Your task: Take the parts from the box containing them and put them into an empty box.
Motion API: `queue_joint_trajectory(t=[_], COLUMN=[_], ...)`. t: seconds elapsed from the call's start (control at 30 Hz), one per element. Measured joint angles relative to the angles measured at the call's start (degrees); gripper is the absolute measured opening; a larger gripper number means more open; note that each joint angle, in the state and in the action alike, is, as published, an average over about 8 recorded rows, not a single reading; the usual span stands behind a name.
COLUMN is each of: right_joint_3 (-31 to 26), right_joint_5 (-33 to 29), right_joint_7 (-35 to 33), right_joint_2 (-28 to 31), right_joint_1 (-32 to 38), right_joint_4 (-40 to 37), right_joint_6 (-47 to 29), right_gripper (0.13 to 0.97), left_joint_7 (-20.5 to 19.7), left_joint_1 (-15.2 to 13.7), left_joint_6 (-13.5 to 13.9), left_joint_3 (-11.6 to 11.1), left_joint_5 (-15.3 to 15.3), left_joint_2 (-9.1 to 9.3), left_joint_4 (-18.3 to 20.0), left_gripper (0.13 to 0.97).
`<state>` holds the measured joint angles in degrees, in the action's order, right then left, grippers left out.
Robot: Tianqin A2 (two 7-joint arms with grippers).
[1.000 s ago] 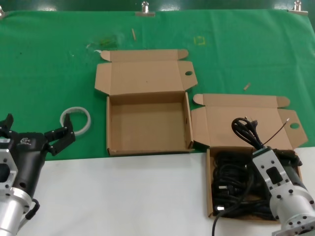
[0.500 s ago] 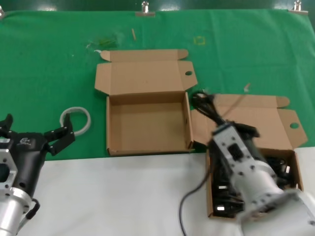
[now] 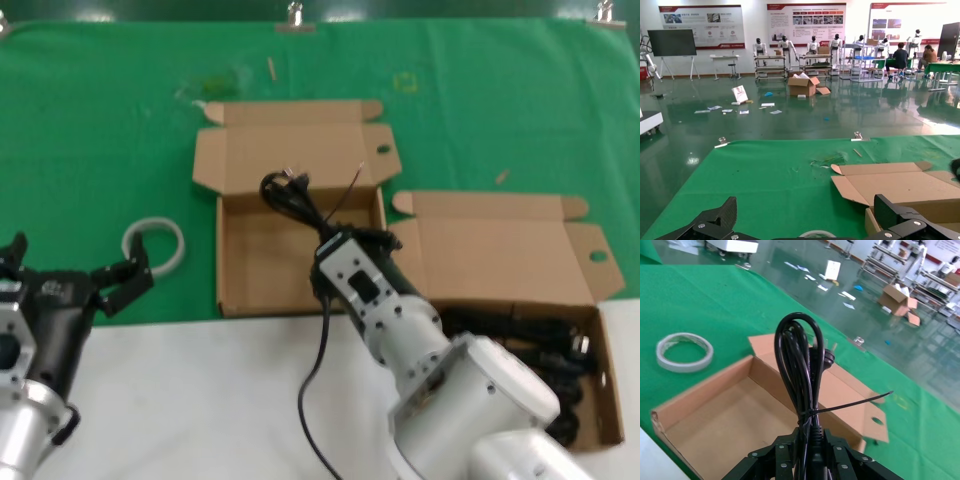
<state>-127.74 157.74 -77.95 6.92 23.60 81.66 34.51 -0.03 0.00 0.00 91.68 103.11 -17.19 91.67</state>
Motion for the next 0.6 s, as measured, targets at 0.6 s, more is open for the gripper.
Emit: queue_joint_trajectory(t=[0.6], right_joint_3=[-1.9], right_joint_5=[0.0], right_joint_7=[8.7], right_joint_2=[0.0], right_joint_1=[4.0], right_joint_4=[-8.9], right_joint_6=[-8.4], right_gripper=[0.28], left_joint_7=[0.0], left_joint_1=[0.0], left_joint_6=[0.0], left_joint_3=[0.0], left_joint_5=[0.0], left_joint_2=[0.0], left_joint_4=[0.0], left_gripper=[0.965])
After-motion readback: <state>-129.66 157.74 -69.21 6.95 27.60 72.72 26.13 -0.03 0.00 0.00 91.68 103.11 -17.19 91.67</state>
